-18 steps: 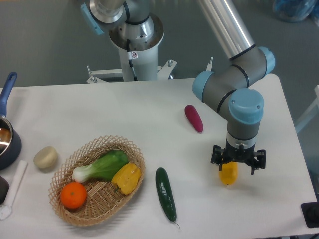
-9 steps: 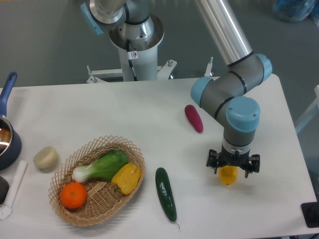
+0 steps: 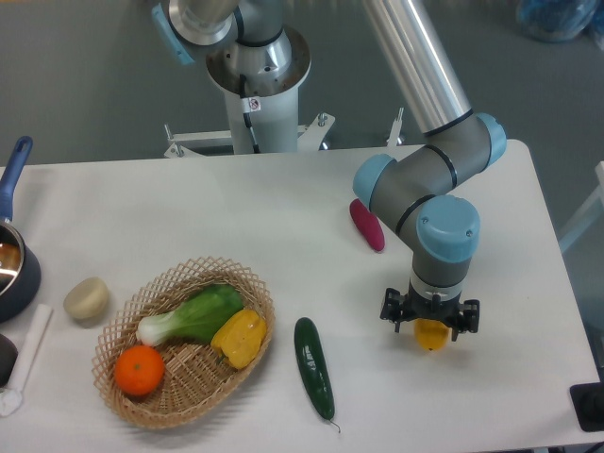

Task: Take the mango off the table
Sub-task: 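Lower the gripper around the mango and close its fingers on it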

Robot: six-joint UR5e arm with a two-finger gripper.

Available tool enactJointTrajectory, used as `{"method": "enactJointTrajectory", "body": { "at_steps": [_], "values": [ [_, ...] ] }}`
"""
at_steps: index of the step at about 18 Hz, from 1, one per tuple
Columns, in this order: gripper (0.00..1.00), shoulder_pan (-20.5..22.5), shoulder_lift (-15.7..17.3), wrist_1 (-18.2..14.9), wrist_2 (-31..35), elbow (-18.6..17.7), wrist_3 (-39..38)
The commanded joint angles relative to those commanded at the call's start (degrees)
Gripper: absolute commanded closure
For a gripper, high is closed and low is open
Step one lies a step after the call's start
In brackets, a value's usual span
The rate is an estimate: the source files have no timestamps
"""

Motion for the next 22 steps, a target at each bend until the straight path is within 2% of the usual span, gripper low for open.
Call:
{"method": "enactJointTrajectory", "body": {
  "at_steps": [2, 6, 16, 22],
  "values": [
    [0.2, 0.1, 0.1, 0.0, 0.0, 0.0, 0.1],
    [0.3, 0.2, 0.2, -0.1, 0.0, 0.0, 0.8],
    [0.3, 0.4, 0.4, 0.0, 2.5, 0.0, 4.0],
    [0.54, 0.4, 0.6, -0.1, 2.5, 0.0, 4.0]
  ]
}}
